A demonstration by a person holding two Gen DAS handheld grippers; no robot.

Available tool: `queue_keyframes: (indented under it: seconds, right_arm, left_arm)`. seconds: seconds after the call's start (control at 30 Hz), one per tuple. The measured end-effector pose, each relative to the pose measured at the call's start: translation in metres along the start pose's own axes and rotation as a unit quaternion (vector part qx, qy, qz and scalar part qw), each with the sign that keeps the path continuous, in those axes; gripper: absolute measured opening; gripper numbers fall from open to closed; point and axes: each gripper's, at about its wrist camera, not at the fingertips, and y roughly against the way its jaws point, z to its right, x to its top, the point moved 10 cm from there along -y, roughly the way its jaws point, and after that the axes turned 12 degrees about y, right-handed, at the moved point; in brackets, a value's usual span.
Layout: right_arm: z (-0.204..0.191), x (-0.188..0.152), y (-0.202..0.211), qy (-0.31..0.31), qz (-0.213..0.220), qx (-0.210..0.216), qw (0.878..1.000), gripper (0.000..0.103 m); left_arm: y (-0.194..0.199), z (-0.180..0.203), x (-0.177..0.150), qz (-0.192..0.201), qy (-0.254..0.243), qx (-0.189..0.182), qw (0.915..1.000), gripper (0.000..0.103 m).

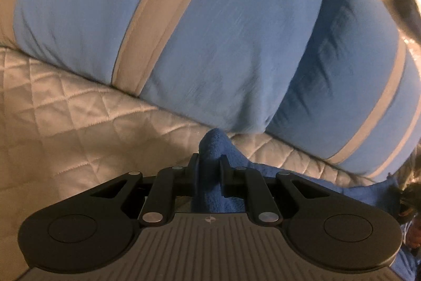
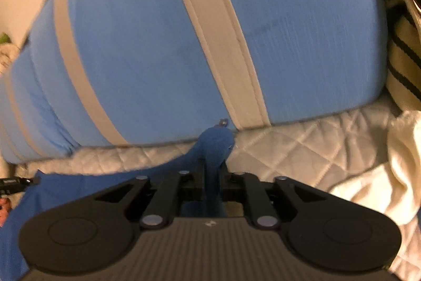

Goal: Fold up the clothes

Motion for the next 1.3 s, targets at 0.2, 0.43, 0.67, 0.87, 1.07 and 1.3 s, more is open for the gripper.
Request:
queue_keyframes:
  seconds: [0.2, 0.43, 0.67, 0.87, 1.07, 1.3]
  right_arm:
    - [-0.016, -0.001, 0.044, 0.050, 0.012, -0.060, 0.997, 0.101]
    - [-0.073, -0.026, 0.140, 0.085, 0.095, -0.097, 0.987, 0.103]
    - [-0.144, -0.114, 0.173, 0.126, 0.159, -0.070, 0.977, 0.103]
    - [-0.165, -0.162, 0.143, 0.169, 0.154, -0.120, 0.966, 0.103]
    - [-0.161, -0.186, 0.104, 0.200, 0.092, -0.137, 0.966, 0.102]
    - [-0.160, -0.193, 0.100, 0.188, 0.082, -0.136, 0.969, 0.102]
  left_arm:
    - [0.001, -0.015, -0.002, -0.020, -0.004, 0.039, 0.9990, 0.038]
    - [0.095, 0.005, -0.002, 0.068, -0.055, 0.082, 0.9927, 0.052]
    - [0.195, 0.071, -0.105, 0.147, -0.125, -0.008, 0.9812, 0.074]
    - [0.169, 0.089, -0.200, 0.164, -0.191, -0.008, 0.9678, 0.073]
    - [0.152, 0.080, -0.215, 0.188, -0.177, -0.004, 0.9659, 0.076]
    - [0.127, 0.074, -0.239, 0.179, -0.181, 0.060, 0.9651, 0.077]
